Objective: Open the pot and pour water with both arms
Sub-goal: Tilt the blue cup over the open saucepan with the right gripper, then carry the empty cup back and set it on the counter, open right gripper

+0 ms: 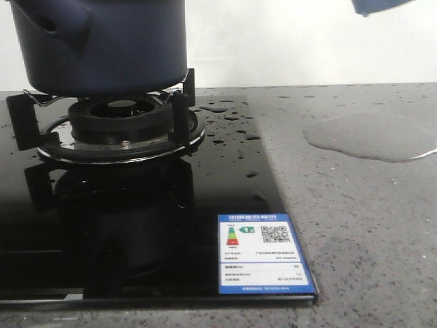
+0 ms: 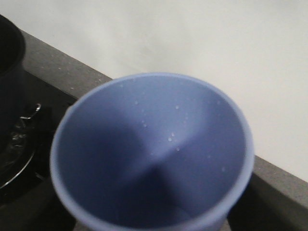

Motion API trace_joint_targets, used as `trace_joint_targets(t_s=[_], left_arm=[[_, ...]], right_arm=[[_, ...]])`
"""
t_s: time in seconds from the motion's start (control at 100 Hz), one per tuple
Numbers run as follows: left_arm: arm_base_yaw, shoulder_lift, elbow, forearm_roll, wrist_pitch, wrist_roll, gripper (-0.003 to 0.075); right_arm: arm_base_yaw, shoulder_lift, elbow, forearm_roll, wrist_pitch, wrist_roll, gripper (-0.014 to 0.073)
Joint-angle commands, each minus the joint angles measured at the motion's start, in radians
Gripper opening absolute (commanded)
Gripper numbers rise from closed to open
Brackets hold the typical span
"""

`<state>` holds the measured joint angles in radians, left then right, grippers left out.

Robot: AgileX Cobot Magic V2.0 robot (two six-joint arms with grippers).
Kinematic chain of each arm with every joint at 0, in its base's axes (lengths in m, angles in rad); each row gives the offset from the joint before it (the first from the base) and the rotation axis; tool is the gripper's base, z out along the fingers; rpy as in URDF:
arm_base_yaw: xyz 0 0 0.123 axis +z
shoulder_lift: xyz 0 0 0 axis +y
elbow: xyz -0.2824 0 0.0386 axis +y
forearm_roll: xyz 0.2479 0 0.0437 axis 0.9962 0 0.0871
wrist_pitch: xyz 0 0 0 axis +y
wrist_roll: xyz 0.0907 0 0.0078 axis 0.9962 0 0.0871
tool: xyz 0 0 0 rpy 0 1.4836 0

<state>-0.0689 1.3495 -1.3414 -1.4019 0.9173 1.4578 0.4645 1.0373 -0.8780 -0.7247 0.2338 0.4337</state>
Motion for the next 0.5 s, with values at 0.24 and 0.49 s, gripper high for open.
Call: trace_joint_targets(t_s=[0.24, 0.49], left_arm=[[-0.062, 0.093, -0.031, -0.004, -0.009, 0.025, 0.0312], [-0.062, 0.111, 0.027, 0.011, -0.043, 0.025, 0.0312]], right_arm=[[-0.117, -0.184, 0.214, 0.002, -0.234, 0.051, 0.0255], [-0.123, -0.188, 0.216, 0.002, -0.242, 0.051, 0.0255]])
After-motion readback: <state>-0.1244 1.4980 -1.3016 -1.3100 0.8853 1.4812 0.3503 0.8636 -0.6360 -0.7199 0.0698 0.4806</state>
